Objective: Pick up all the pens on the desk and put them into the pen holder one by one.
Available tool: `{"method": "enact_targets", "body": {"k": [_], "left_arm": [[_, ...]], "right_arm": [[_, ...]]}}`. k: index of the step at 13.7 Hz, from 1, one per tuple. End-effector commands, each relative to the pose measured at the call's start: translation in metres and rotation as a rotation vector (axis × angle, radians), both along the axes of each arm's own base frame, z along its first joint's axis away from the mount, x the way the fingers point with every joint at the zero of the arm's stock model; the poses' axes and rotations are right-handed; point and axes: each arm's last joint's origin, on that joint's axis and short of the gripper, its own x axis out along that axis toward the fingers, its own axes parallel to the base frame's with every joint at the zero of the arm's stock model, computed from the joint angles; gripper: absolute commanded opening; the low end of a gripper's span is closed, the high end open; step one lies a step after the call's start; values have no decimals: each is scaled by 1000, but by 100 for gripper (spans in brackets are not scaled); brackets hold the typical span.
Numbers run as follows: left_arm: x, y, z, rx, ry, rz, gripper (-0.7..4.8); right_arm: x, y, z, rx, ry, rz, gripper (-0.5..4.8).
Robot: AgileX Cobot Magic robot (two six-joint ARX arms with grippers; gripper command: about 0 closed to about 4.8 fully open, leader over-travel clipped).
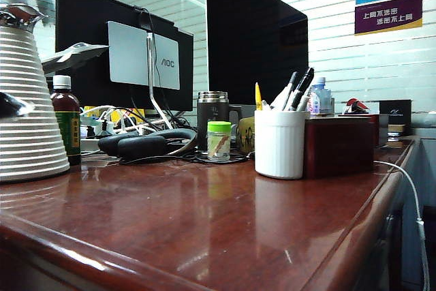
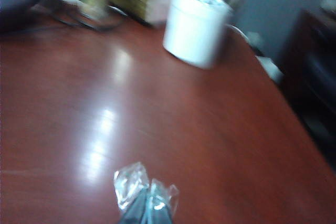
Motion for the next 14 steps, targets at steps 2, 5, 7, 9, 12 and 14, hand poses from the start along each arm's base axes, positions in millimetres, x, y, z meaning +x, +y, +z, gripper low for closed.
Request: {"method": "enact_targets", "body": {"k": [2, 5, 7, 9, 12, 14], "left_arm": [[13, 31, 2, -31, -9, 233, 3], [16, 55, 2, -21, -21, 537, 3], [16, 57, 2, -17, -20, 571, 3], [16, 57, 2, -17, -19, 570, 3], [16, 57, 2, -17, -19, 570, 3], [16, 57, 2, -17, -20, 571, 3]], "right_arm": [[0, 0, 0, -2, -9, 1, -1], [1, -1, 0, -1, -9, -11, -1], [1, -6, 0, -2, -9, -57, -1], [1, -11, 0, -2, -9, -111, -1], [1, -13, 0, -2, -9, -135, -1], [1, -13, 0, -2, -9, -135, -1]]}}
